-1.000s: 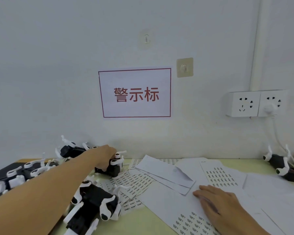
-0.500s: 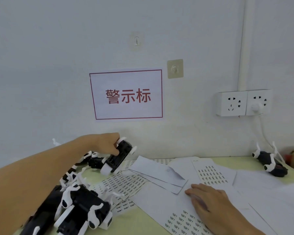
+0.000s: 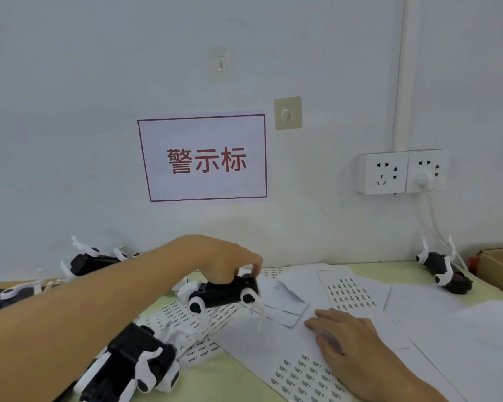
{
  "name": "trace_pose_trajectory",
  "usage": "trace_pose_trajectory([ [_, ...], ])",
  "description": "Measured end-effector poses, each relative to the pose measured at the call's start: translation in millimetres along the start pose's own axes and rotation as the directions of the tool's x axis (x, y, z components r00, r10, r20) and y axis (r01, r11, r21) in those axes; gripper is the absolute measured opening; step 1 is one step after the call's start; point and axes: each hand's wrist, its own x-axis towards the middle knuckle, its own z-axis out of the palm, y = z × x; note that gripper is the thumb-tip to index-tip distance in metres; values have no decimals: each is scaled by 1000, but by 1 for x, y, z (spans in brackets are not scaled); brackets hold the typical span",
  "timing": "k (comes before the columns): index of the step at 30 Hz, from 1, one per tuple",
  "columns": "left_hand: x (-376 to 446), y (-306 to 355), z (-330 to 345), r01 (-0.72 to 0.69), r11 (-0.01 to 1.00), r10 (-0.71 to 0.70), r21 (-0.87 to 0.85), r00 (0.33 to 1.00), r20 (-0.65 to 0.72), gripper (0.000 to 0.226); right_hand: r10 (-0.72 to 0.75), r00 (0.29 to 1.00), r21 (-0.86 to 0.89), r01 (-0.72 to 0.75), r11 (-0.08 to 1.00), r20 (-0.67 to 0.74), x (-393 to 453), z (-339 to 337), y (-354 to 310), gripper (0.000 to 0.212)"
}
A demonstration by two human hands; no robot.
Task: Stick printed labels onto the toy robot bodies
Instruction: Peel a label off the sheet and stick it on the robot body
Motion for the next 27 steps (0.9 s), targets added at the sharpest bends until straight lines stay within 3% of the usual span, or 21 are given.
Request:
trace_pose_trajectory([
  [4,12,22,17,-32,998,33,52,999,-12,51,-7,1000,-5,7,1000,11,1,0,0,38],
  [9,11,34,11,57,998,-59,24,997,46,56,-21,1000,1,21,1000,11,0,-3,-2,39],
  [13,9,58,11,-51,990,20,-131,973,-232,51,-19,1000,12,19,1000,0,0,-4,-3,39],
  [18,24,119,54,-302,867,34,-396,830,-557,45,4,996,101,6,995,-95,2,-4,2,44],
  [22,51,142,105,-292,778,-114,-556,806,-581,53,138,938,330,-26,944,-319,3,-9,3,49],
  [25,68,141,129,-214,802,-157,-557,825,-543,53,299,883,481,-98,871,-362,6,-11,6,49],
  [27,75,142,135,-201,861,-122,-467,810,-574,48,364,846,517,-126,846,-389,8,-13,8,47],
])
